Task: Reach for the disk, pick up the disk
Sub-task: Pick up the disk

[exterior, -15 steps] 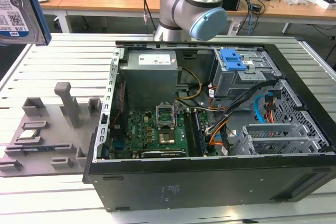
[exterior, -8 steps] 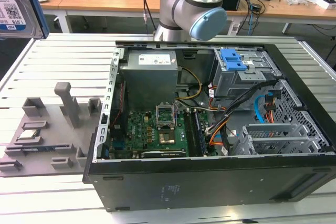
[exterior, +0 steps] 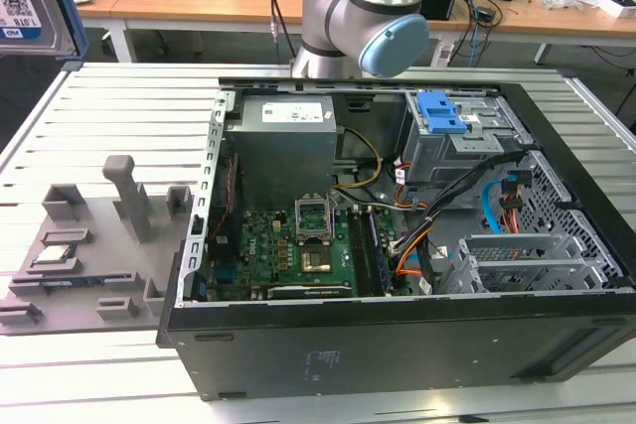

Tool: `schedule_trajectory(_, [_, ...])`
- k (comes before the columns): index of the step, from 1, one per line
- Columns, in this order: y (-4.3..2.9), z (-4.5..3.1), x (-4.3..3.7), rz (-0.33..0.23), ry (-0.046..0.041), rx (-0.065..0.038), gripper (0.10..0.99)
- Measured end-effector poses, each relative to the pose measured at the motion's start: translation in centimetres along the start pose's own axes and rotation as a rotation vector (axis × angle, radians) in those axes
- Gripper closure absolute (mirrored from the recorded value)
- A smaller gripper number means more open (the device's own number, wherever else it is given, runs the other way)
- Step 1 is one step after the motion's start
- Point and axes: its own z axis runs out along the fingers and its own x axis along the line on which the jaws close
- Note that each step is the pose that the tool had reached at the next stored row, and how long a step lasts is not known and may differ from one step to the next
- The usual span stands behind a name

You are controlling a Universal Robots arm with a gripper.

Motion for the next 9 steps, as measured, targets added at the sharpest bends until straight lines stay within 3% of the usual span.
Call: schedule_trajectory(9, [0.02, -2.04, -0.04, 0.0, 0.0, -0.001, 0.722])
